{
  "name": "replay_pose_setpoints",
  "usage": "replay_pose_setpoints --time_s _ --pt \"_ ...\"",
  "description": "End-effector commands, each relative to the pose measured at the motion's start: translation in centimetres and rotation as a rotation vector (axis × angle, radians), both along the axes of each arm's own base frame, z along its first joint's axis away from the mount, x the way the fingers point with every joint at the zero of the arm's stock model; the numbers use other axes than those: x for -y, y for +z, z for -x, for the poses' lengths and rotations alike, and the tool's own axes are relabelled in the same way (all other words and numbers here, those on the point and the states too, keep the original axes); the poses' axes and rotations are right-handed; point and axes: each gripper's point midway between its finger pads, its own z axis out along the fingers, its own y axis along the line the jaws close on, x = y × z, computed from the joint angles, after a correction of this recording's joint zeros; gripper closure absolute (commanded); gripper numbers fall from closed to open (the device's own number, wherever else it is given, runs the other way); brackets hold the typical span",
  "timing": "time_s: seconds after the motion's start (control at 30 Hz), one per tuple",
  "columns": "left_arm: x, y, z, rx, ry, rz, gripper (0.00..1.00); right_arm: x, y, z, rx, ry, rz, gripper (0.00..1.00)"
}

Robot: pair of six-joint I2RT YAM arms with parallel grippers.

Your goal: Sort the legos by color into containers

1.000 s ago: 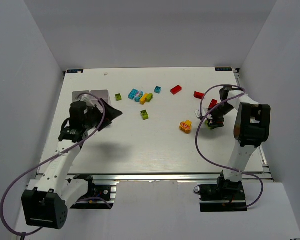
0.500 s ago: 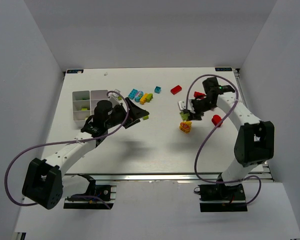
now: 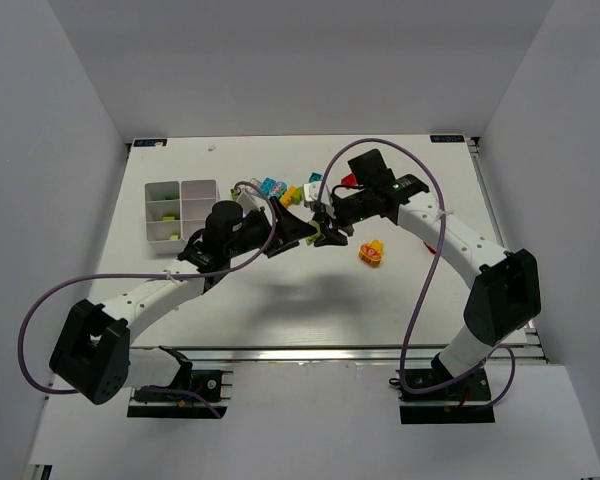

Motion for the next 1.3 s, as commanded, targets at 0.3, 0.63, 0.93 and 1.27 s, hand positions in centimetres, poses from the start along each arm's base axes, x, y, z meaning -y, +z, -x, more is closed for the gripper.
replay_pose_setpoints --time_s 0.3,0.63,0.93,1.27 --pt "-0.1 2.5 -0.5 0.057 0.038 0.02 0.11 -2.2 2.8 1.0 0.006 -0.006 -0.064 0.72" --pt "0.3 1.7 -0.6 0.032 0.028 0.011 0.56 -2.2 2.5 1.0 0.015 -0.015 -0.063 0.71" --pt "0.8 2.4 -0.2 0.06 -0.012 0.052 0.84 -2.4 2.5 1.3 0.006 -0.031 -0.077 0.16" --pt "-1.2 1.2 1.4 0.149 -0.022 -0.078 0.85 -0.6 1.0 3.1 -0.116 0.024 -0.084 0.11"
